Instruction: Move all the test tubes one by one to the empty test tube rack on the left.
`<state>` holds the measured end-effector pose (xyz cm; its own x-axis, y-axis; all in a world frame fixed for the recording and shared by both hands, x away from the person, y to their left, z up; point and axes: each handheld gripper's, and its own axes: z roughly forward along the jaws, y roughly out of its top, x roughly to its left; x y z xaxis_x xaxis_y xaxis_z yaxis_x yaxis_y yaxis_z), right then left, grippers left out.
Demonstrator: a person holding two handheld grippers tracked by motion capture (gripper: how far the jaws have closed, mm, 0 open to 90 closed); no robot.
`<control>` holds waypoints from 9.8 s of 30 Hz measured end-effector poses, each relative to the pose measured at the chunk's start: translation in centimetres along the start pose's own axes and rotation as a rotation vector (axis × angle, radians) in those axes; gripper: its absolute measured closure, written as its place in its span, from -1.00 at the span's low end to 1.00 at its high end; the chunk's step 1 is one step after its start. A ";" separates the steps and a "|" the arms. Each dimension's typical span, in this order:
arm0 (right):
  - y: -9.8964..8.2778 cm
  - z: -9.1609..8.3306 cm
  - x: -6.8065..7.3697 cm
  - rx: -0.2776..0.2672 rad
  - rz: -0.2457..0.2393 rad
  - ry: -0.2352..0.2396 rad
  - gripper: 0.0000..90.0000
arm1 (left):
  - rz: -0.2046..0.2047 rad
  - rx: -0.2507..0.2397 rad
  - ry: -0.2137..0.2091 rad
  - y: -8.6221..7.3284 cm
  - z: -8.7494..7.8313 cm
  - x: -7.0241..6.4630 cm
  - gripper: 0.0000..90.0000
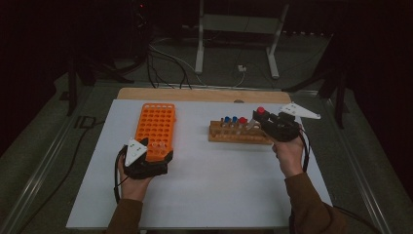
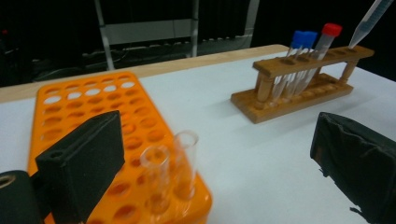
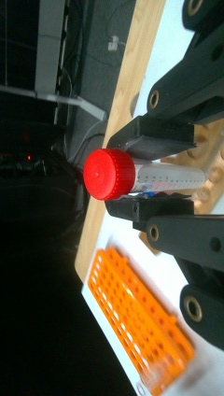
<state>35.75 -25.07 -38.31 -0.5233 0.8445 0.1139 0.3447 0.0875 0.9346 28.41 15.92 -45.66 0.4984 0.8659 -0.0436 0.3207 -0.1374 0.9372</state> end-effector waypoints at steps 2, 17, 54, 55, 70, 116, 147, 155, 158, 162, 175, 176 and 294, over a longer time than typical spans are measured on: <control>-0.1 -0.2 0.6 0.004 -0.012 0.019 0.59 | 0.005 -0.004 -0.017 0.4 0.4 -0.5 -0.90; -1.1 1.7 5.9 0.073 -0.057 0.215 0.59 | 0.070 0.020 -0.102 2.8 4.4 -5.4 -0.63; -1.6 3.0 8.6 0.070 -0.055 0.265 -0.61 | 0.113 0.020 -0.225 4.1 5.5 -7.2 0.65; -1.7 2.9 8.2 0.070 -0.051 0.253 -0.67 | 0.111 0.021 -0.223 4.1 5.3 -6.9 0.65; -4.4 1.0 3.5 0.059 -0.066 0.135 -1.00 | 0.058 0.016 -0.190 2.8 1.8 -2.9 0.66; -6.1 -1.2 1.0 0.034 -0.008 0.082 -1.00 | 0.013 0.047 0.088 -0.7 -0.4 4.7 0.65; -6.1 -0.9 1.5 0.041 -0.017 0.095 -1.00 | 0.001 0.176 0.098 -3.1 0.2 5.1 0.33; -5.7 -0.8 1.3 0.043 -0.020 0.086 -1.00 | -0.048 0.072 0.102 -2.0 -1.8 5.0 -0.25; -5.3 -0.5 1.2 0.048 -0.027 0.066 -1.00 | -0.060 0.045 0.087 -1.4 -2.1 4.6 -0.56; -4.8 0.4 1.0 0.069 -0.041 0.040 -0.99 | -0.070 0.028 0.045 -0.8 -2.0 3.9 -0.73; -4.1 5.1 -0.1 0.180 -0.077 -0.019 -0.81 | -0.074 0.014 0.021 -0.6 -1.6 2.7 -0.97; -4.1 5.5 -0.3 0.188 -0.073 -0.022 -0.74 | -0.070 0.013 0.023 -0.6 -1.6 2.6 -0.98; -2.2 2.3 7.7 0.134 -0.144 0.289 -0.70 | 0.167 0.040 -0.195 2.8 4.2 -6.8 0.65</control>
<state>32.78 -17.49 -40.25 -0.7666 0.6353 0.0929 0.3406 0.2797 0.8976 29.28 7.67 -44.21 0.6915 0.7212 0.0412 0.2504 -0.2928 0.9228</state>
